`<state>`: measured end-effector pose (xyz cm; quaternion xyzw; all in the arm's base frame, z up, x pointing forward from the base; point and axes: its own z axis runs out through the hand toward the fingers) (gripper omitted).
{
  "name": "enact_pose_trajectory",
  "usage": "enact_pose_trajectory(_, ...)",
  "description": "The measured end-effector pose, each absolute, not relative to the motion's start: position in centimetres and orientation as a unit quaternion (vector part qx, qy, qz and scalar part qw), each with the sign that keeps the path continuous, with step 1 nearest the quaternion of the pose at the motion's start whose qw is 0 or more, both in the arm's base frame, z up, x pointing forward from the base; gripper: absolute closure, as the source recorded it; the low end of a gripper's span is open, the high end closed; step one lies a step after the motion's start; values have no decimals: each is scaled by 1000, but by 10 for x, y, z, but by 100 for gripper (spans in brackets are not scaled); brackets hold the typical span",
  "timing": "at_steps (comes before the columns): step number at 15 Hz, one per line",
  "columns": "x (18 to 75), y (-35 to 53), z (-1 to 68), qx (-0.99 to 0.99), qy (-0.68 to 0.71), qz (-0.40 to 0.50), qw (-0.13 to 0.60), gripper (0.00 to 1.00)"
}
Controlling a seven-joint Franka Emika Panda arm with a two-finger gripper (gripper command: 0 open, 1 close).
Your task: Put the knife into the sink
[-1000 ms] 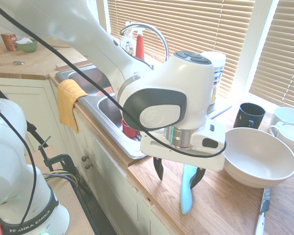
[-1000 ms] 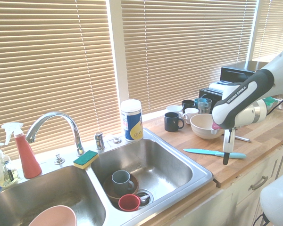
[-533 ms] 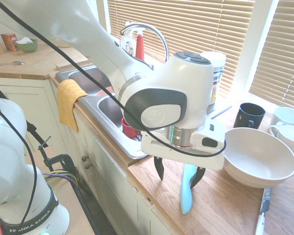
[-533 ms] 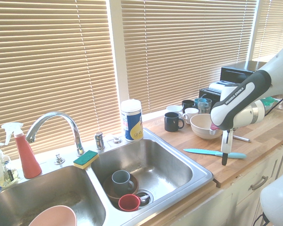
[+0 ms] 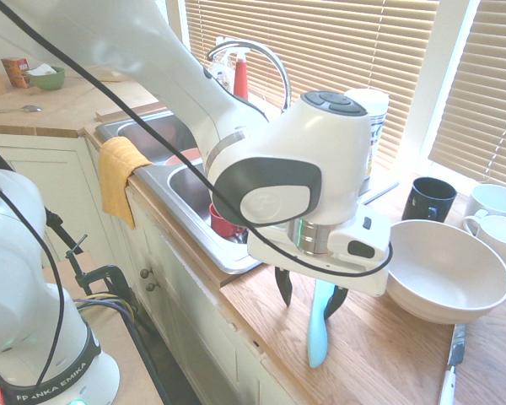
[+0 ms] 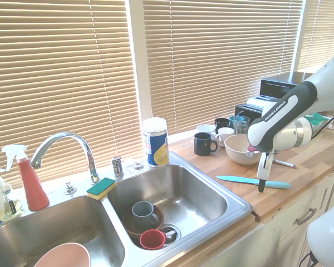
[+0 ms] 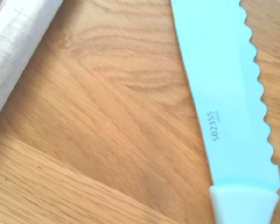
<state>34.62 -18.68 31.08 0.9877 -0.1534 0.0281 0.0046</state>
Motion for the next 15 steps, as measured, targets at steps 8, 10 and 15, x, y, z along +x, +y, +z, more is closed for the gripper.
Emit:
enact_pose_trajectory(8, 348, -186, 311, 986, -167, 26, 5, 100)
enact_pose_trajectory(10, 350, -187, 312, 984, -175, 25, 5, 100)
enact_pose_trajectory(15, 377, -183, 314, 980, -197, 26, 3, 100)
